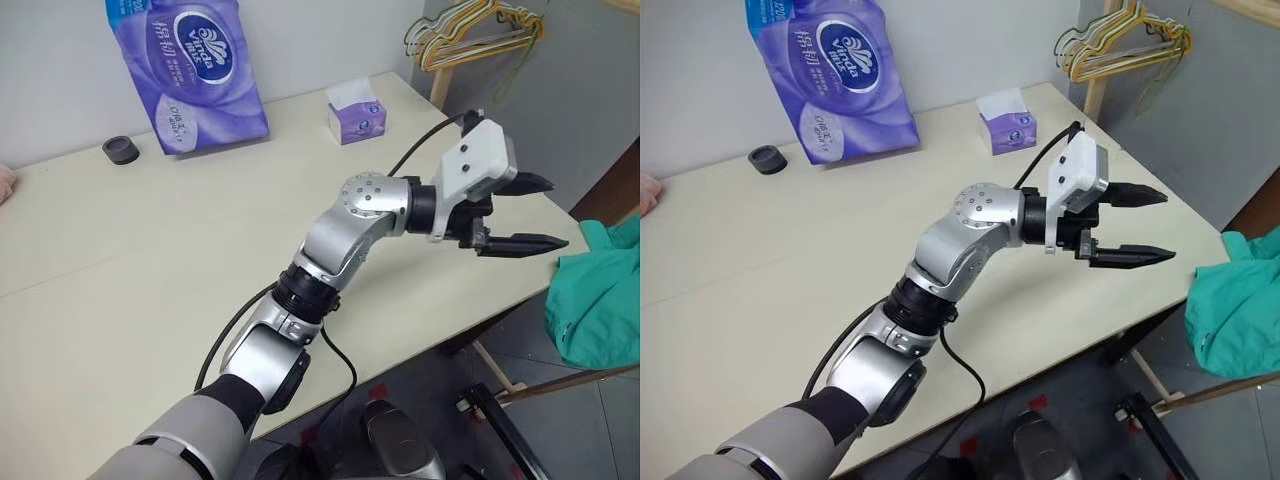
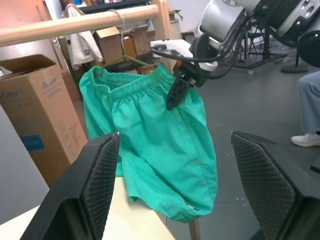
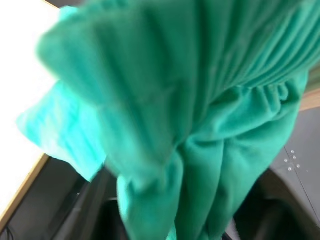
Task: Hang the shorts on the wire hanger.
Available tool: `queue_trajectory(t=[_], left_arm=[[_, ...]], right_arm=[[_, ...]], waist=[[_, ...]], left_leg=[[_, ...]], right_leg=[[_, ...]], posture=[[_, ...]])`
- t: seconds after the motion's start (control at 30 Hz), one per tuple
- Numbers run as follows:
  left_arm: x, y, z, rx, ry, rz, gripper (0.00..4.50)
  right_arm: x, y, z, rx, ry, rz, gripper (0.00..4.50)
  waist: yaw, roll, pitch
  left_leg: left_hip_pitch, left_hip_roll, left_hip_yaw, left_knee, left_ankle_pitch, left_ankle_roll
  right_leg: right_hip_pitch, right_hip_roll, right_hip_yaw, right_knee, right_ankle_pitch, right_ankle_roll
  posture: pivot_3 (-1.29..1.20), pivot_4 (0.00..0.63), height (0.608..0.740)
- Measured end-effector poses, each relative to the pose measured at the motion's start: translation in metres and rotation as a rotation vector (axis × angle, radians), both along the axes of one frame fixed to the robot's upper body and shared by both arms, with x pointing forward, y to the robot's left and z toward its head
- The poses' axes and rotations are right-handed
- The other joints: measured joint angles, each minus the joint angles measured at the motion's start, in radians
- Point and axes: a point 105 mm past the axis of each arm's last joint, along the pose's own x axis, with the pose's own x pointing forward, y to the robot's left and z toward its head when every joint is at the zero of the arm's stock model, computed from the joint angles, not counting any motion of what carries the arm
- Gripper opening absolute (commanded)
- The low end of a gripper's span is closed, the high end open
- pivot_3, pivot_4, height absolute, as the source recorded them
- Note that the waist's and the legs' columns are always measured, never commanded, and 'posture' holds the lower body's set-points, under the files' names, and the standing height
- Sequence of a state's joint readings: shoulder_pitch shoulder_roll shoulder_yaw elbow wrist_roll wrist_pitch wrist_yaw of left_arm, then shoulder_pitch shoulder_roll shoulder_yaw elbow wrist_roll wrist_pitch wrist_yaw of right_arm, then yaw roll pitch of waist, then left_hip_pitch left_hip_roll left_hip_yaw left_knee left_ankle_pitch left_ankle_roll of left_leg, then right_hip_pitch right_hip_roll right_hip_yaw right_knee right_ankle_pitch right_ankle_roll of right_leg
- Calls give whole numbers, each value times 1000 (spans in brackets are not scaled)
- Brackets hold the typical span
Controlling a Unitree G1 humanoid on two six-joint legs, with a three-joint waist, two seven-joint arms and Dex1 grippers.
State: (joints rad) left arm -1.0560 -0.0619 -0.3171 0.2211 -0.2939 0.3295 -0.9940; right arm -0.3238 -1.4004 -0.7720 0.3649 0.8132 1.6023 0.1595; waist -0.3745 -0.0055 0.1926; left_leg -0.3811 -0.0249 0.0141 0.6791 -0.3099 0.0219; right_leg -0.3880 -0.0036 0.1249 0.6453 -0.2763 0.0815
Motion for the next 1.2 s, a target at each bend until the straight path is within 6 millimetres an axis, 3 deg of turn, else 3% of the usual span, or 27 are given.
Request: queue_trajectory(t=[0.1,0.37,0.63,0.77,0.9,0.97,1.1,1.2], left_arm=[[1,-2,-1,-1,9,-1,3718],[2,-1,4,-15,-21,2,3718],[6,1,5,-13,-36,19,3718],[15,9,4,-1,-52,78,3718],[35,27,-5,17,-35,200,3718],[59,51,-14,28,8,365,3718],[98,110,-30,29,123,662,3718],[114,179,-46,-3,208,922,3718]], right_arm=[[-5,0,8,-39,-28,2,4480],[-14,1,32,-195,-99,-29,4480],[-9,31,74,-434,-95,122,4480],[4,64,106,-564,-168,263,4480],[32,111,118,-611,-335,464,4480],[64,149,104,-575,-451,604,4480],[103,209,51,-455,-491,789,4480],[118,263,22,-408,-622,921,4480]], waist=[[-5,0,0],[-9,1,-1],[-8,2,-1],[-6,4,-2],[-8,6,-4],[-9,2,-8],[34,4,-10],[75,5,-18]], left_leg=[[-1,0,0,0,0,0],[0,0,0,0,0,0],[0,0,1,0,0,0],[0,0,0,0,0,0],[0,0,0,0,0,0],[1,1,-1,1,0,0],[-1,1,-4,4,3,-4],[-13,2,-10,4,10,-16]], right_leg=[[0,0,0,0,0,0],[0,0,0,0,0,0],[0,0,0,1,0,1],[-1,0,0,1,0,1],[-1,-1,0,2,1,1],[-1,-1,2,3,3,4],[-9,-4,0,13,8,1],[-25,-4,-3,22,9,-1]], posture=[[-449,186,740],[-420,170,740],[-392,162,740],[-370,156,740],[-300,138,740],[-266,130,740],[-176,106,740],[-101,95,740]])
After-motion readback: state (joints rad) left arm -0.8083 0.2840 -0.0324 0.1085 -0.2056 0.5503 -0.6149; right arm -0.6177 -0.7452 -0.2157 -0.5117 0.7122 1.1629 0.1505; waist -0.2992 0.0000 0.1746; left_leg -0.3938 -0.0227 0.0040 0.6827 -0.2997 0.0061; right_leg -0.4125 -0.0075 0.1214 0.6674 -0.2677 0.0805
